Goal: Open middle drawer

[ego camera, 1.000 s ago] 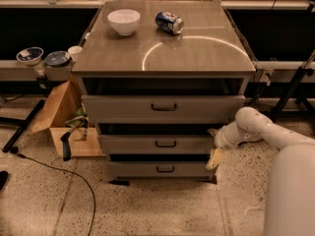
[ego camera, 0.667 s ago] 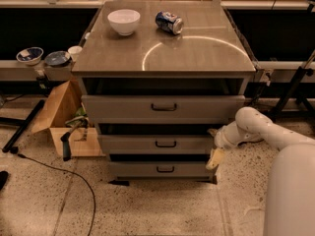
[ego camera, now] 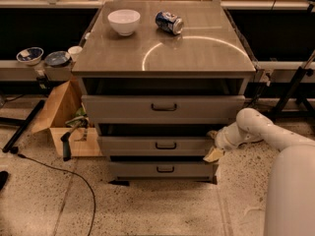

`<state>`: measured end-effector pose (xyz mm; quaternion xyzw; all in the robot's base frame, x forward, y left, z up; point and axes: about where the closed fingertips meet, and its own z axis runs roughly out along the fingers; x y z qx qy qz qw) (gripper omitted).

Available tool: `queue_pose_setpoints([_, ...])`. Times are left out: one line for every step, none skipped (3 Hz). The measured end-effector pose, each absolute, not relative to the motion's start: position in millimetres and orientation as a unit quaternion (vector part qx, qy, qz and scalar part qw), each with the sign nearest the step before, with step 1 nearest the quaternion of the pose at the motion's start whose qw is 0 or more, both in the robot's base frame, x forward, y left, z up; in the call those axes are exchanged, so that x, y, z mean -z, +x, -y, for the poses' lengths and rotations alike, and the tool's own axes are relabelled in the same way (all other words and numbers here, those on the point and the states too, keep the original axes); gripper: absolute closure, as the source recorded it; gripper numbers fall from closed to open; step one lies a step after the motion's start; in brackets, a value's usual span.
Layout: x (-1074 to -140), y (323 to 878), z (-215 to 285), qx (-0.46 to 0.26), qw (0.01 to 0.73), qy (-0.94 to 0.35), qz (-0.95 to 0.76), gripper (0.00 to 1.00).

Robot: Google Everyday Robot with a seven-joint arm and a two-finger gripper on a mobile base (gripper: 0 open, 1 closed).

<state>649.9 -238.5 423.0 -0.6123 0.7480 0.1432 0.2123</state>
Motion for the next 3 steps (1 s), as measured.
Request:
queue_pose_setpoints([-422.9, 649.9, 238.5, -0.143, 0.212, -0.612, -0.748, 0.73])
queue_pose_setpoints([-422.9, 649.8, 238.5, -0.143, 0.212, -0.612, -0.748, 0.96])
queue_pose_setpoints([-422.8, 649.8, 238.4, -0.143, 0.212, -0.612, -0.748, 1.00])
